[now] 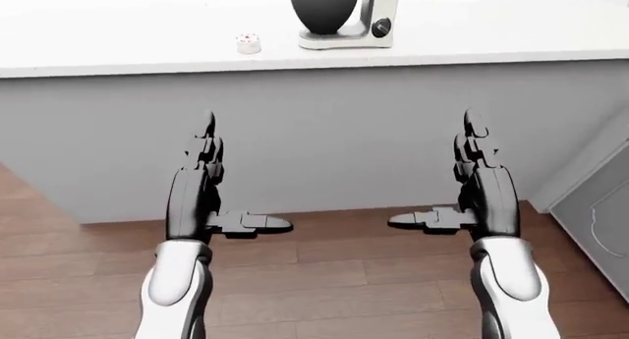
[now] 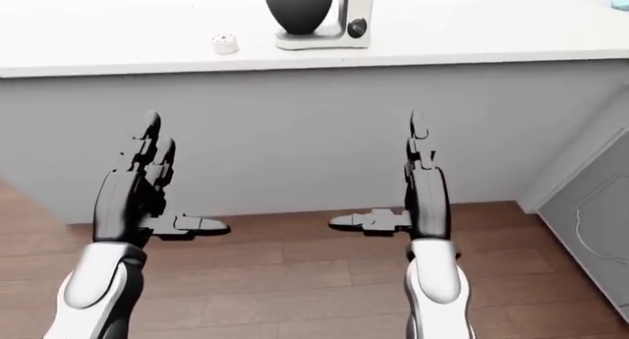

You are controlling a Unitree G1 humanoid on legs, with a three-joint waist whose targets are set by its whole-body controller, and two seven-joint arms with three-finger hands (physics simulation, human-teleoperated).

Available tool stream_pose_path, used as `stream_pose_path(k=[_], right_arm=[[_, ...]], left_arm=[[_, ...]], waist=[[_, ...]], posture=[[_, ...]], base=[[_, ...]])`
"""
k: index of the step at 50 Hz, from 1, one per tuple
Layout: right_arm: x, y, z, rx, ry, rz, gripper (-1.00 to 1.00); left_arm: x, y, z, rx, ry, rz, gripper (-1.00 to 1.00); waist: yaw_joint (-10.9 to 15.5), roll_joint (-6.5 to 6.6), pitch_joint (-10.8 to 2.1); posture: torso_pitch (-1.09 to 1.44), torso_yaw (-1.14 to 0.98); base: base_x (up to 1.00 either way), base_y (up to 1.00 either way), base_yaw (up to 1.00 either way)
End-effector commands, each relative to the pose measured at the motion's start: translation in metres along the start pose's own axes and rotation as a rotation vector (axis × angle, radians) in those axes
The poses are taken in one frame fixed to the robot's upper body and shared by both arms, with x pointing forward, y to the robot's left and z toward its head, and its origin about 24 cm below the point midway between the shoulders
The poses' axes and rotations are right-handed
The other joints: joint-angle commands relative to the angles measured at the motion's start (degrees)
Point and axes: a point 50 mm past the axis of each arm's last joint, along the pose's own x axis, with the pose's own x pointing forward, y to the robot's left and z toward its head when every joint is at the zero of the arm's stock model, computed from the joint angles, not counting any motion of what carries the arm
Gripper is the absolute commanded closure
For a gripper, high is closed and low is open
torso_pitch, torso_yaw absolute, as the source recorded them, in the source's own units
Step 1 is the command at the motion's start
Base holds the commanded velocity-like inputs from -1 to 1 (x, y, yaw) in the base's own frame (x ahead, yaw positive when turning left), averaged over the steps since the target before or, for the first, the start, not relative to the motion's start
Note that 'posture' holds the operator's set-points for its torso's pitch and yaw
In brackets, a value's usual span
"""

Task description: Place the cake in the stand mixer bowl.

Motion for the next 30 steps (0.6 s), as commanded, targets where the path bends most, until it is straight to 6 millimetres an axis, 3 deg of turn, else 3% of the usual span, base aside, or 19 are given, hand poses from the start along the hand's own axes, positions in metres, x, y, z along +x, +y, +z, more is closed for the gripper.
stream_pose_path(k=[1, 2, 3, 4, 6, 10, 17, 20, 23, 27, 29, 30], right_arm=[[-0.0002, -0.0008, 0.0142, -0.001, -0.083, -0.005, -1.00], [-0.0004, -0.0010, 0.0143, -0.001, -0.083, -0.006, -1.00], [-0.0007, -0.0012, 0.0145, -0.001, -0.084, -0.007, -1.00], [-0.0008, -0.0011, 0.0144, 0.000, -0.084, -0.007, -1.00], [-0.0008, -0.0010, 0.0144, -0.004, -0.084, -0.005, -1.00], [-0.0007, -0.0013, 0.0137, -0.004, -0.083, -0.006, -1.00], [-0.0010, -0.0012, 0.0143, -0.005, -0.082, -0.008, -1.00], [-0.0017, -0.0010, 0.0148, -0.004, -0.083, -0.008, -1.00], [-0.0010, -0.0018, 0.0139, -0.006, -0.083, -0.011, -1.00], [-0.0028, -0.0027, 0.0152, -0.005, -0.085, -0.016, -1.00], [-0.0029, -0.0030, 0.0151, -0.005, -0.084, -0.017, -1.00], [-0.0026, -0.0029, 0.0149, -0.007, -0.083, -0.016, -1.00]], left_arm=[[-0.0003, 0.0014, 0.0141, 0.008, -0.080, 0.008, -1.00], [-0.0005, 0.0013, 0.0144, 0.009, -0.081, 0.007, -1.00], [-0.0003, 0.0012, 0.0139, 0.010, -0.081, 0.008, -1.00], [-0.0006, 0.0012, 0.0137, 0.009, -0.080, 0.007, -1.00], [-0.0002, 0.0017, 0.0136, 0.009, -0.081, 0.009, -1.00], [0.0003, 0.0022, 0.0135, 0.010, -0.081, 0.014, -1.00], [0.0016, 0.0038, 0.0156, 0.013, -0.085, 0.019, -1.00], [0.0022, 0.0062, 0.0158, 0.013, -0.086, 0.026, -1.00], [0.0027, 0.0074, 0.0158, 0.014, -0.087, 0.028, -1.00], [0.0026, 0.0078, 0.0172, 0.017, -0.089, 0.029, -1.00], [0.0028, 0.0080, 0.0176, 0.016, -0.089, 0.030, -1.00], [0.0026, 0.0080, 0.0178, 0.017, -0.090, 0.029, -1.00]], waist=[[0.05, -0.20, -0.91], [-0.06, -0.08, -1.87], [0.04, 0.08, -0.05], [-0.12, 0.05, -1.61], [-0.03, 0.42, -0.39], [-0.02, 0.71, -0.03], [-0.03, -1.38, 0.27], [-0.15, -1.00, 0.07], [-0.07, -1.54, -0.37], [-0.20, -0.02, 0.47], [-0.41, 1.64, 0.44], [-0.52, 3.11, 0.03]], posture=[[0.00, 0.00], [0.00, 0.00], [0.00, 0.00], [0.00, 0.00], [0.00, 0.00], [0.00, 0.00], [0.00, 0.00], [0.00, 0.00], [0.00, 0.00], [0.00, 0.00], [0.00, 0.00], [0.00, 0.00]], base=[[0.05, 0.00, 0.00], [0.05, 0.00, 0.00], [0.05, 0.00, 0.00], [0.08, 0.00, 0.00], [0.09, 0.00, 0.00], [0.10, 0.00, 0.00], [0.10, 0.00, 0.00], [0.11, 0.00, 0.00], [0.11, 0.00, 0.00], [0.11, 0.00, 0.00], [0.11, 0.00, 0.00], [0.12, 0.00, 0.00]])
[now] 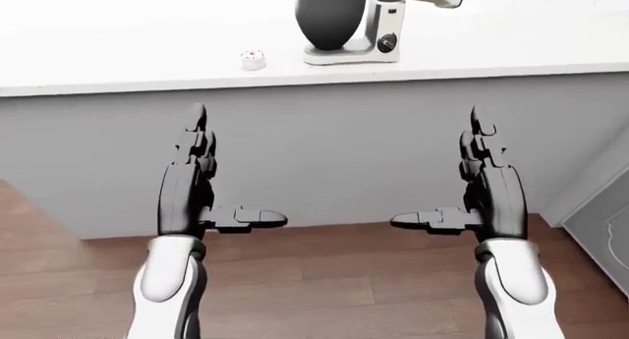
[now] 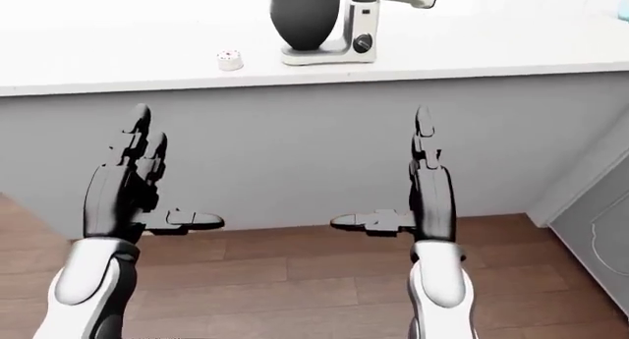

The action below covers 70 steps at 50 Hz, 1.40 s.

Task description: Place the cake in the stand mixer bowl.

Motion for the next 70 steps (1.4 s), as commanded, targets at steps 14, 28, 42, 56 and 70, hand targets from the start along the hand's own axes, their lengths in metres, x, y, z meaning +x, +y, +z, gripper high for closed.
stream_pose_path(k=[14, 28, 42, 56, 70], right_arm=[[0.0006, 0.0000, 0.0099, -0.003, -0.057, 0.000, -1.00], [0.0010, -0.0002, 0.0102, -0.005, -0.059, -0.001, -1.00], [0.0005, -0.0023, 0.0109, -0.008, -0.060, -0.005, -1.00], [0.0003, -0.0015, 0.0109, -0.010, -0.060, -0.003, -1.00], [0.0009, -0.0018, 0.0099, -0.011, -0.059, -0.005, -1.00]], left_arm=[[-0.0004, 0.0020, 0.0089, 0.019, -0.068, 0.013, -1.00], [-0.0012, 0.0024, 0.0088, 0.027, -0.071, 0.015, -1.00], [-0.0021, 0.0018, 0.0075, 0.029, -0.070, 0.013, -1.00], [-0.0017, 0.0021, 0.0066, 0.029, -0.069, 0.015, -1.00], [-0.0019, 0.0023, 0.0069, 0.030, -0.070, 0.015, -1.00]], waist=[[1.04, -7.12, -1.16], [0.24, 1.07, -1.18], [0.66, -5.98, -0.90], [0.84, 0.27, -0.41], [0.41, -5.45, -0.87]], posture=[[0.00, 0.00], [0.00, 0.00], [0.00, 0.00], [0.00, 0.00], [0.00, 0.00]], base=[[0.11, 0.00, 0.00], [0.11, 0.00, 0.00], [0.12, 0.00, 0.00], [0.15, 0.00, 0.00], [0.16, 0.00, 0.00]])
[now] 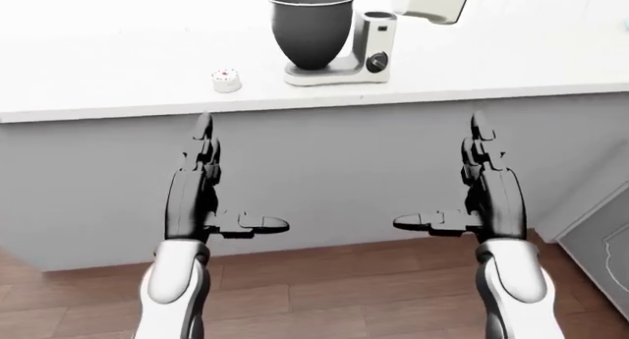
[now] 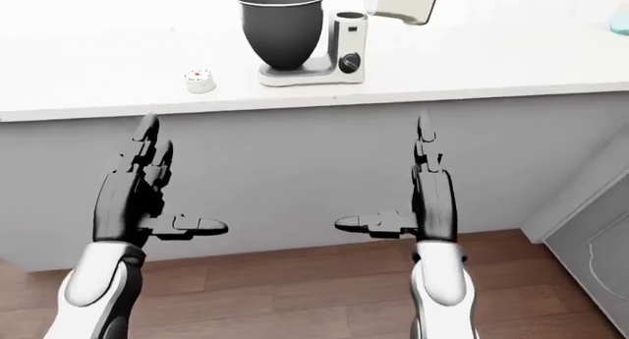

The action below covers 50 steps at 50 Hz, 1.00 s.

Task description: Place the cake in the stand mixer bowl.

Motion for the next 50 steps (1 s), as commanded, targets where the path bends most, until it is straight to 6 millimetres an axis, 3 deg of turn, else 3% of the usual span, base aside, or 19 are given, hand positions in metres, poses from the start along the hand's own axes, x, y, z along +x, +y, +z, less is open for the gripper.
stream_pose_path(k=[1, 5, 8, 9, 11, 16, 18, 20, 23, 30, 33, 34, 36, 42, 44, 46, 47, 48, 50], right_arm=[[-0.0004, 0.0011, 0.0183, 0.009, -0.107, 0.006, -1.00], [-0.0012, 0.0014, 0.0191, 0.008, -0.106, 0.006, -1.00], [-0.0022, 0.0015, 0.0202, 0.008, -0.106, 0.006, -1.00], [-0.0022, 0.0014, 0.0202, 0.008, -0.106, 0.006, -1.00], [-0.0020, 0.0015, 0.0202, 0.006, -0.107, 0.007, -1.00], [-0.0015, 0.0011, 0.0193, 0.006, -0.105, 0.006, -1.00], [-0.0014, 0.0011, 0.0193, 0.005, -0.105, 0.006, -1.00], [-0.0017, 0.0008, 0.0193, 0.005, -0.104, 0.005, -1.00], [-0.0010, 0.0006, 0.0185, 0.005, -0.103, 0.004, -1.00], [-0.0019, 0.0001, 0.0187, 0.006, -0.103, 0.003, -1.00], [-0.0022, -0.0001, 0.0188, 0.005, -0.102, 0.003, -1.00], [-0.0020, -0.0001, 0.0186, 0.005, -0.101, 0.003, -1.00], [-0.0017, -0.0002, 0.0182, 0.005, -0.101, 0.003, -1.00], [-0.0015, -0.0003, 0.0181, -0.001, -0.098, -0.001, -1.00], [-0.0016, -0.0003, 0.0180, -0.005, -0.095, -0.002, -1.00], [-0.0014, -0.0005, 0.0180, -0.006, -0.095, -0.003, -1.00], [-0.0014, -0.0006, 0.0179, -0.005, -0.095, -0.004, -1.00], [-0.0014, -0.0007, 0.0177, -0.007, -0.094, -0.005, -1.00], [-0.0015, -0.0009, 0.0176, -0.007, -0.094, -0.005, -1.00]], left_arm=[[-0.0008, 0.0050, 0.0181, 0.019, -0.103, 0.028, -1.00], [-0.0003, 0.0051, 0.0170, 0.019, -0.101, 0.029, -1.00], [-0.0009, 0.0051, 0.0181, 0.018, -0.103, 0.030, -1.00], [-0.0010, 0.0051, 0.0179, 0.019, -0.103, 0.029, -1.00], [-0.0013, 0.0054, 0.0192, 0.019, -0.104, 0.030, -1.00], [-0.0004, 0.0051, 0.0172, 0.021, -0.102, 0.030, -1.00], [0.0001, 0.0048, 0.0169, 0.022, -0.101, 0.030, -1.00], [-0.0005, 0.0046, 0.0170, 0.023, -0.101, 0.029, -1.00], [-0.0002, 0.0048, 0.0174, 0.022, -0.101, 0.030, -1.00], [-0.0002, 0.0044, 0.0189, 0.024, -0.103, 0.028, -1.00], [0.0005, 0.0047, 0.0191, 0.023, -0.103, 0.028, -1.00], [0.0007, 0.0048, 0.0190, 0.023, -0.103, 0.029, -1.00], [0.0005, 0.0047, 0.0195, 0.023, -0.104, 0.029, -1.00], [0.0000, 0.0043, 0.0191, 0.023, -0.104, 0.027, -1.00], [0.0003, 0.0044, 0.0181, 0.025, -0.103, 0.028, -1.00], [-0.0002, 0.0046, 0.0186, 0.025, -0.104, 0.028, -1.00], [-0.0002, 0.0045, 0.0184, 0.026, -0.104, 0.028, -1.00], [-0.0002, 0.0045, 0.0181, 0.026, -0.104, 0.029, -1.00], [-0.0003, 0.0048, 0.0183, 0.027, -0.104, 0.029, -1.00]], waist=[[0.30, 0.16, -0.76], [0.07, 2.93, -0.09], [-0.03, 7.21, -0.89], [0.67, 4.83, -0.63], [0.67, 5.52, -0.53], [0.94, 2.99, -0.59], [1.15, 1.26, -0.51], [1.18, -1.92, -1.37], [0.75, -1.35, -0.75], [0.17, 2.39, -0.12], [-0.09, 6.91, -1.32], [0.47, 5.29, -1.08], [0.58, 5.63, -0.62], [1.04, 2.49, -0.50], [1.21, 0.50, -0.73], [1.01, -3.38, -1.85], [0.40, -0.30, -1.11], [0.73, -1.53, -1.01], [0.23, -1.03, -1.02]], posture=[[0.00, 0.00], [0.00, 0.00], [0.00, 0.00], [0.00, 0.00], [0.00, 0.00], [0.00, 0.00], [0.00, 0.00], [0.00, 0.00], [0.00, 0.00], [0.00, 0.00], [0.00, 0.00], [0.00, 0.00], [0.00, 0.00], [0.00, 0.00], [0.00, 0.00], [0.00, 0.00], [0.00, 0.00], [0.00, 0.00], [0.00, 0.00]], base=[[0.16, 0.00, 0.00], [0.15, 0.00, 0.00], [0.15, 0.00, 0.00], [0.16, 0.00, 0.00], [0.16, 0.00, 0.00], [0.16, 0.00, 0.00], [0.16, 0.00, 0.00], [0.16, 0.00, 0.00], [0.16, 0.00, 0.00], [0.16, 0.00, 0.00], [0.15, 0.00, 0.00], [0.15, 0.00, 0.00], [0.16, 0.00, 0.00], [0.16, 0.00, 0.00], [0.15, 0.00, 0.00], [0.16, 0.00, 0.00], [0.16, 0.00, 0.00], [0.16, 0.00, 0.00], [0.15, 0.00, 0.00]])
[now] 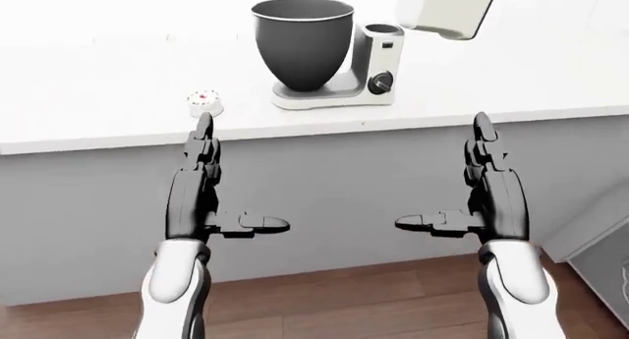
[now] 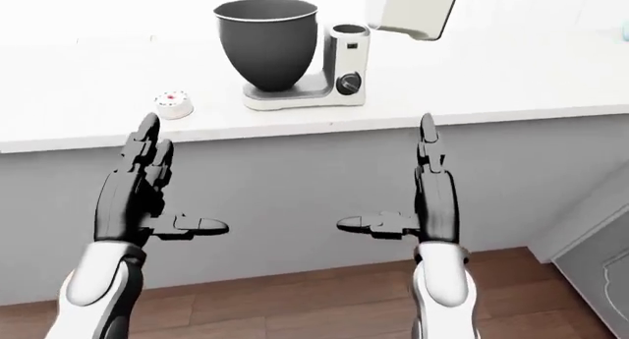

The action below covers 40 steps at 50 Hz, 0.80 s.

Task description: Place the cake in the stand mixer bowl.

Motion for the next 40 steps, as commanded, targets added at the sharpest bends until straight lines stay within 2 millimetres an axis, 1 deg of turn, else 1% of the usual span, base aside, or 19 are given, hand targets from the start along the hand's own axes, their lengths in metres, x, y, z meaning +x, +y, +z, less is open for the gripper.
stream_pose_path(k=[1, 6, 8, 9, 10, 11, 14, 17, 19, 21, 23, 24, 25, 30, 32, 34, 35, 37, 40], right_arm=[[-0.0008, 0.0010, 0.0178, 0.008, -0.102, 0.004, -1.00], [-0.0012, 0.0007, 0.0182, 0.007, -0.101, 0.003, -1.00], [-0.0023, 0.0009, 0.0192, 0.008, -0.102, 0.003, -1.00], [-0.0024, 0.0009, 0.0193, 0.007, -0.102, 0.003, -1.00], [-0.0023, 0.0007, 0.0193, 0.008, -0.102, 0.003, -1.00], [-0.0021, 0.0005, 0.0190, 0.008, -0.102, 0.003, -1.00], [-0.0017, 0.0000, 0.0188, 0.009, -0.103, 0.002, -1.00], [-0.0015, 0.0000, 0.0194, 0.012, -0.105, 0.003, -1.00], [-0.0027, -0.0011, 0.0206, 0.012, -0.107, 0.001, -1.00], [-0.0029, -0.0014, 0.0210, 0.012, -0.108, -0.001, -1.00], [-0.0037, -0.0010, 0.0232, 0.011, -0.111, 0.000, -1.00], [-0.0044, -0.0017, 0.0247, 0.010, -0.114, -0.001, -1.00], [-0.0046, -0.0019, 0.0246, 0.010, -0.114, -0.002, -1.00], [-0.0045, -0.0035, 0.0237, 0.013, -0.114, -0.005, -1.00], [-0.0048, -0.0037, 0.0241, 0.013, -0.114, -0.007, -1.00], [-0.0056, -0.0040, 0.0255, 0.012, -0.116, -0.008, -1.00], [-0.0056, -0.0045, 0.0252, 0.013, -0.116, -0.009, -1.00], [-0.0056, -0.0046, 0.0253, 0.014, -0.116, -0.009, -1.00], [-0.0058, -0.0040, 0.0253, 0.015, -0.116, -0.008, -1.00]], left_arm=[[-0.0013, 0.0056, 0.0193, 0.018, -0.106, 0.030, -1.00], [-0.0015, 0.0053, 0.0188, 0.019, -0.105, 0.030, -1.00], [-0.0017, 0.0052, 0.0185, 0.019, -0.105, 0.030, -1.00], [-0.0016, 0.0052, 0.0183, 0.019, -0.105, 0.030, -1.00], [-0.0015, 0.0054, 0.0186, 0.020, -0.105, 0.031, -1.00], [-0.0017, 0.0055, 0.0188, 0.020, -0.105, 0.031, -1.00], [-0.0017, 0.0047, 0.0177, 0.020, -0.104, 0.029, -1.00], [-0.0016, 0.0033, 0.0172, 0.022, -0.102, 0.025, -1.00], [-0.0028, 0.0027, 0.0187, 0.022, -0.104, 0.022, -1.00], [-0.0029, 0.0034, 0.0194, 0.022, -0.105, 0.024, -1.00], [-0.0028, 0.0020, 0.0209, 0.023, -0.107, 0.020, -1.00], [-0.0026, 0.0019, 0.0215, 0.023, -0.108, 0.019, -1.00], [-0.0026, 0.0018, 0.0206, 0.023, -0.107, 0.019, -1.00], [-0.0031, 0.0017, 0.0219, 0.023, -0.110, 0.020, -1.00], [-0.0034, 0.0014, 0.0223, 0.023, -0.110, 0.019, -1.00], [-0.0033, 0.0025, 0.0251, 0.022, -0.115, 0.021, -1.00], [-0.0033, 0.0024, 0.0241, 0.024, -0.113, 0.021, -1.00], [-0.0037, 0.0020, 0.0246, 0.024, -0.114, 0.020, -1.00], [-0.0036, 0.0026, 0.0239, 0.024, -0.113, 0.022, -1.00]], waist=[[0.36, 0.20, -0.93], [0.03, 3.85, 0.12], [-0.15, 7.08, -0.78], [-0.37, 7.32, -1.50], [0.55, 6.21, -0.68], [0.29, 6.70, -0.30], [0.71, 5.32, -0.71], [0.94, 3.61, -0.37], [1.15, 1.88, -0.47], [1.19, -1.44, -1.26], [0.52, -0.17, -0.67], [0.73, -0.55, -0.52], [0.36, -0.22, -0.54], [0.28, 2.40, 0.06], [0.05, 4.21, 0.03], [-0.06, 7.83, -1.17], [0.69, 5.77, -0.86], [0.73, 6.19, -0.45], [0.99, 4.90, -0.87]], posture=[[0.00, 0.00], [0.00, 0.00], [0.00, 0.00], [0.00, 0.00], [0.00, 0.00], [0.00, 0.00], [0.00, 0.00], [0.00, 0.00], [0.00, 0.00], [0.00, 0.00], [0.00, 0.00], [0.00, 0.00], [0.00, 0.00], [0.00, 0.00], [0.00, 0.00], [0.00, 0.00], [0.00, 0.00], [0.00, 0.00], [0.00, 0.00]], base=[[0.16, 0.00, 0.00], [0.16, 0.00, 0.00], [0.16, 0.00, 0.00], [0.16, 0.00, 0.00], [0.16, 0.00, 0.00], [0.16, 0.00, 0.00], [0.15, 0.00, 0.00], [0.16, 0.00, 0.00], [0.16, 0.00, 0.00], [0.16, 0.00, 0.00], [0.15, 0.00, 0.00], [0.16, 0.00, 0.00], [0.16, 0.00, 0.00], [0.16, 0.00, 0.00], [0.16, 0.00, 0.00], [0.16, 0.00, 0.00], [0.15, 0.00, 0.00], [0.15, 0.00, 0.00], [0.16, 0.00, 0.00]])
